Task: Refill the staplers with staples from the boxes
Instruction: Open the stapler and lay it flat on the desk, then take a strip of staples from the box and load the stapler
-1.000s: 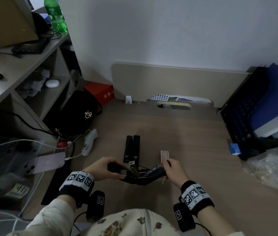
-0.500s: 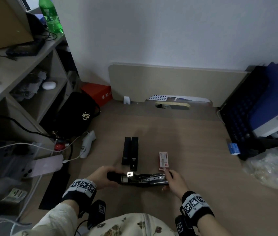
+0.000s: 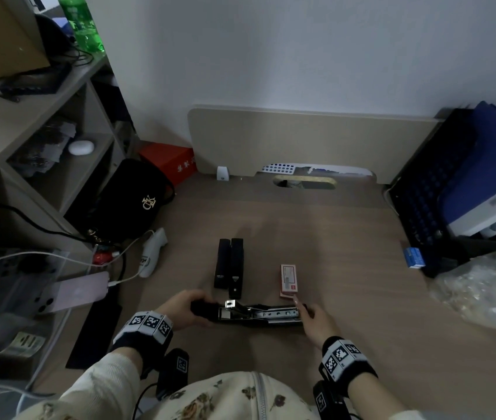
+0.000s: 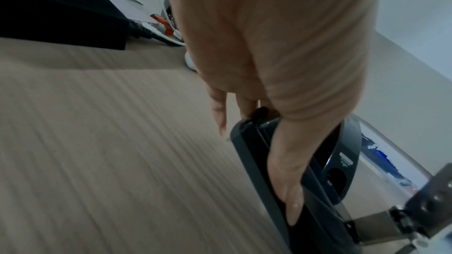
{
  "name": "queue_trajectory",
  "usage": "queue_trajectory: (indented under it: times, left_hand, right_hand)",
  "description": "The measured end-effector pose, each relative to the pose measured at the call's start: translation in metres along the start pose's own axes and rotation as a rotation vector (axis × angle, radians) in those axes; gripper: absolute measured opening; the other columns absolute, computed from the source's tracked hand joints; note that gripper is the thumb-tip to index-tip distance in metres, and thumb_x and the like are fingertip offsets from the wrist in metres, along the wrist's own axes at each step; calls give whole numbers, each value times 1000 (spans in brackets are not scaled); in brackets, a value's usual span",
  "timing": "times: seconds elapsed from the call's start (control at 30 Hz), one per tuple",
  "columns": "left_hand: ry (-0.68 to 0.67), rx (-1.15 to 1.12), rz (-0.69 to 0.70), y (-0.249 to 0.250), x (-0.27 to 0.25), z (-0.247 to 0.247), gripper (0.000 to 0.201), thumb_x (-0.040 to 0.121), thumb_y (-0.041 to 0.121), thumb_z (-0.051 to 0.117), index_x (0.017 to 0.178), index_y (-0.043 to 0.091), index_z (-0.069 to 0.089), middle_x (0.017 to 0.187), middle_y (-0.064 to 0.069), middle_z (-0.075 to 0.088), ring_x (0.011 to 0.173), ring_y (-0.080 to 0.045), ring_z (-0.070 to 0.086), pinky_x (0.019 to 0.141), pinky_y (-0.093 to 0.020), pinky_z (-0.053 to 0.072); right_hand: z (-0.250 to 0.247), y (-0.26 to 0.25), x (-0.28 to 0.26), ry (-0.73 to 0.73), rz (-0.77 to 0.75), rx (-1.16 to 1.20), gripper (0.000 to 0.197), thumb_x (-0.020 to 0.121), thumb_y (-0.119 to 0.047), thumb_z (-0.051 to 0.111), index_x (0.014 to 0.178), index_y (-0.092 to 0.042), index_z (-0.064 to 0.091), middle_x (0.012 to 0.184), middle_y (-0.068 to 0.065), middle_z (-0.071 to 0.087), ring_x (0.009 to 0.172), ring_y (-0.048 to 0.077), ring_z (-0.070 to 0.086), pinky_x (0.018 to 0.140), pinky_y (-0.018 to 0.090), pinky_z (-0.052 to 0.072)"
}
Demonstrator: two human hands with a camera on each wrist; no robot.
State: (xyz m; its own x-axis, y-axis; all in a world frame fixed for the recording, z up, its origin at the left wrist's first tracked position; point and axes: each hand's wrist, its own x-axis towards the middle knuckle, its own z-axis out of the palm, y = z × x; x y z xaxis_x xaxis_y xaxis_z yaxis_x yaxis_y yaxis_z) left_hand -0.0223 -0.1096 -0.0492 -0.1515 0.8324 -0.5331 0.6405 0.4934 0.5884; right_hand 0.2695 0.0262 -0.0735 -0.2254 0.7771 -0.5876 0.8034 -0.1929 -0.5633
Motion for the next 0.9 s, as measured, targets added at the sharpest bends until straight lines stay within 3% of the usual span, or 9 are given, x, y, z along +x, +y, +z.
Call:
queue_trajectory:
  times: [0.1,0.3,0.4,0.5,0.57,0.7,0.8,0.83,0.9]
  left_hand:
    - [-8,13,6,3,-1,-2,40,73,23,82,105,35,61,100,15,61,96,-3,59,80,-8,41]
    - [-10,27,25,15,-4,-11,47,72,26,82,115,32,66,101,16,63,94,1,58,79,-7,40]
    - [-51,20,51,26,-5,-17,43,74,25,81,115,30,67,100,15,64,89,4,58,76,-2,41]
    - [-106,-39,45,39,-5,-24,29,78,40,77,105,34,71,101,15,70,91,5,63,84,-11,48]
    - [-101,-102,33,46,-6,-28,28,82,46,70,106,33,72,100,17,71,90,11,62,80,-9,45]
    - [-32,-131,32,52,-1,-30,41,83,59,60,111,30,70,110,15,69,98,5,60,93,-18,44]
    - [-28,-173,66,48,3,-27,65,65,83,52,103,35,72,109,17,69,100,7,60,94,-20,44]
    - [-17,-172,68,47,4,-27,60,67,82,54,100,35,72,107,17,70,98,8,60,91,-19,43]
    - [-3,-149,68,48,4,-26,34,83,61,59,98,34,72,103,16,71,93,10,60,85,-16,41]
  right_hand:
    - [1,-2,2,-13,0,8,51,92,-59,37,112,-17,58,113,6,64,105,24,58,84,29,42]
    - [-9,9,10,50,102,36,51,96,-51,33,115,-8,53,113,14,63,100,31,60,91,40,48]
    - [-20,12,16,94,91,44,49,96,-47,40,120,-6,52,120,15,60,108,31,57,92,34,44]
    - [-27,3,23,121,14,77,49,93,-43,51,124,-5,49,126,13,57,113,28,55,95,33,42]
    - [-27,-7,26,100,-87,68,59,87,-44,60,132,-8,44,135,10,49,119,25,51,99,34,41]
    - [-27,-28,34,10,-368,-153,82,75,-44,75,141,-20,33,140,0,31,128,19,39,108,34,35]
    - [-25,-37,46,-39,-425,-317,96,70,-43,78,146,-21,23,150,-2,18,134,20,33,111,35,32]
    - [-24,-38,52,-49,-423,-353,100,70,-44,77,148,-21,19,153,-3,14,136,21,31,112,36,31]
    - [-22,-40,59,-66,-426,-417,101,71,-44,77,149,-21,16,155,-3,13,136,22,32,111,37,32]
